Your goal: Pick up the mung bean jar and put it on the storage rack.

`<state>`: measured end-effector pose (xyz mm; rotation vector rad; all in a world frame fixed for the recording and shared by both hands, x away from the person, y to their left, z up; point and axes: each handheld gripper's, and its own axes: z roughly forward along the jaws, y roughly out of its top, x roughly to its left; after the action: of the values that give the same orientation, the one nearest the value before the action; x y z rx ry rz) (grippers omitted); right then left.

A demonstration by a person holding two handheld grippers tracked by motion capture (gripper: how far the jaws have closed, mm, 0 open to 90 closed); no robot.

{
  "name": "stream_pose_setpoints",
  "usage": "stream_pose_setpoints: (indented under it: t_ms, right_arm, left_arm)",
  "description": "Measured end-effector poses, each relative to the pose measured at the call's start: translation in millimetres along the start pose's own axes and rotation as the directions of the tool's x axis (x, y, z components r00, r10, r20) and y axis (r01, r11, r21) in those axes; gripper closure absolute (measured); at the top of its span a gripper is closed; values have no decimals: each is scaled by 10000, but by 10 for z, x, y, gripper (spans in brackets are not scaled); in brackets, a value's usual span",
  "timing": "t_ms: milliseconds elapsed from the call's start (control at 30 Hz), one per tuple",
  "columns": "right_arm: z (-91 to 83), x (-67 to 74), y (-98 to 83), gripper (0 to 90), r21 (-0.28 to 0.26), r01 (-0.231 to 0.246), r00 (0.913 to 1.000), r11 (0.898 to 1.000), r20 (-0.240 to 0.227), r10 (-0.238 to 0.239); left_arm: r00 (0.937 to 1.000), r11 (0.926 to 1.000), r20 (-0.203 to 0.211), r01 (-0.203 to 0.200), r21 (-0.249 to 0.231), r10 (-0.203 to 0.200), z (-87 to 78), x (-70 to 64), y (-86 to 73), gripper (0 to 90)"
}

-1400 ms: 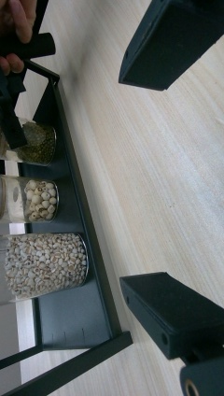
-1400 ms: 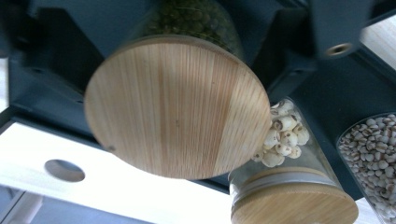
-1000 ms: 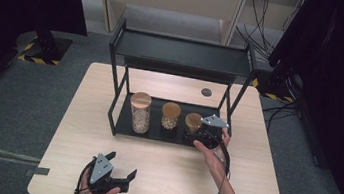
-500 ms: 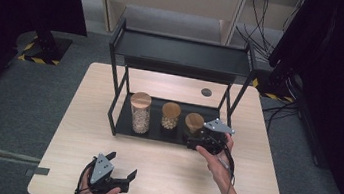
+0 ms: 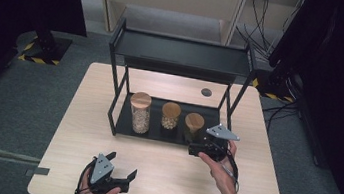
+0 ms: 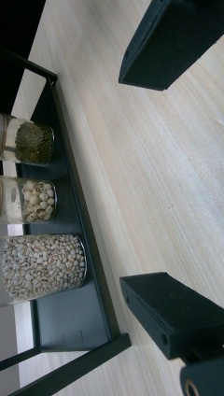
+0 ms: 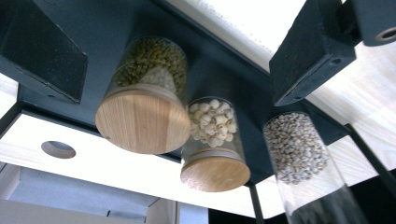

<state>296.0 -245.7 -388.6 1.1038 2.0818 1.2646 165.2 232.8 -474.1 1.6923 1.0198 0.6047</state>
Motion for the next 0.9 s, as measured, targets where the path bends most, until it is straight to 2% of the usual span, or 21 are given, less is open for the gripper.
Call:
stream_pose_setpoints:
  t_ms: [400, 900]
  right_arm:
    - [-180, 43, -78, 47, -261, 97, 9992, 9996, -377, -107]
    - [-426, 60, -296, 48, -638, -50, 9974, 9980, -719, 4]
  left_arm:
    - [10000, 10000, -8, 18, 9, -18, 3, 1, -2, 38]
    - [10000, 10000, -20, 17, -21, -17, -2, -3, -3, 38]
